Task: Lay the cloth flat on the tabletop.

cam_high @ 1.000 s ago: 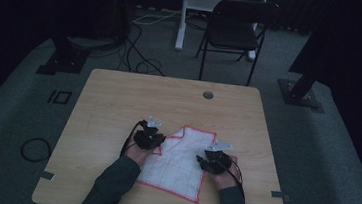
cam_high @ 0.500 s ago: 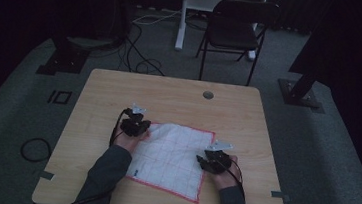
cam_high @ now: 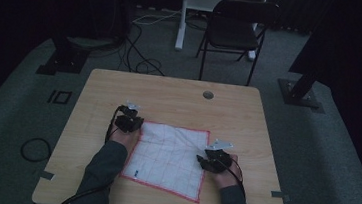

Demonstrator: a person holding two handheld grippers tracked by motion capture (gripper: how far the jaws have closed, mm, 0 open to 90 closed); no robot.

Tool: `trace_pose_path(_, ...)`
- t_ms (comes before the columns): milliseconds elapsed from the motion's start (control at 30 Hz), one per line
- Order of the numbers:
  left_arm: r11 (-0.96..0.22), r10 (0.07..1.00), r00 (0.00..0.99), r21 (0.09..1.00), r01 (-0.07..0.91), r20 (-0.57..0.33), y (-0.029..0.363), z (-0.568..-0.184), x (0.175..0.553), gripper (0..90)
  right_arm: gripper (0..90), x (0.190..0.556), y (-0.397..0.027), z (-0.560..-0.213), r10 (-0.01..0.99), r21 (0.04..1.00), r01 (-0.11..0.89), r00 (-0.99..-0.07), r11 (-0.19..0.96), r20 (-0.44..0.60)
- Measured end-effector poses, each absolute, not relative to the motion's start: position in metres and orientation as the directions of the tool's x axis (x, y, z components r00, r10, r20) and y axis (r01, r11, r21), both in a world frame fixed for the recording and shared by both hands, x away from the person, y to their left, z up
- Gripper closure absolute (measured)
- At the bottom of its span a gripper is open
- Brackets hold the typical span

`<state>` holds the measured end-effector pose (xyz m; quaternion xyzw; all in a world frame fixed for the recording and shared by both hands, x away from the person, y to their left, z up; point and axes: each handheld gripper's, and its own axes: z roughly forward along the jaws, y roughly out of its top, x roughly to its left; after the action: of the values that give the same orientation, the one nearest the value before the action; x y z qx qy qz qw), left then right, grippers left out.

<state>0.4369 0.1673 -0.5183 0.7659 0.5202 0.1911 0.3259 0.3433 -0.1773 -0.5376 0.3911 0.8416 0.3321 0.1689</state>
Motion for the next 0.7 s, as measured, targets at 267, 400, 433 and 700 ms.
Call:
trace_pose_path(267,-0.281,0.881,0.473,0.767,0.577,-0.033,0.158,-0.493,0.408,73.1,55.6,0.344,-0.178,-0.53,0.778,0.734,0.503,-0.625,0.457,-0.057)
trace_pose_path(400,-0.289,0.85,0.525,0.797,0.53,-0.041,0.156,-0.491,0.377,73.5,55.8,0.349,-0.18,-0.531,0.794,0.729,0.523,-0.606,0.441,-0.047)
trace_pose_path(433,-0.301,0.842,0.537,0.792,0.531,-0.04,0.156,-0.493,0.371,73.9,55.7,0.349,-0.181,-0.532,0.794,0.725,0.526,-0.606,0.445,-0.047)
trace_pose_path(700,-0.379,0.833,0.554,0.722,0.579,-0.007,0.162,-0.526,0.347,77.3,54.8,0.357,-0.183,-0.538,0.795,0.7,0.554,-0.606,0.451,-0.033)
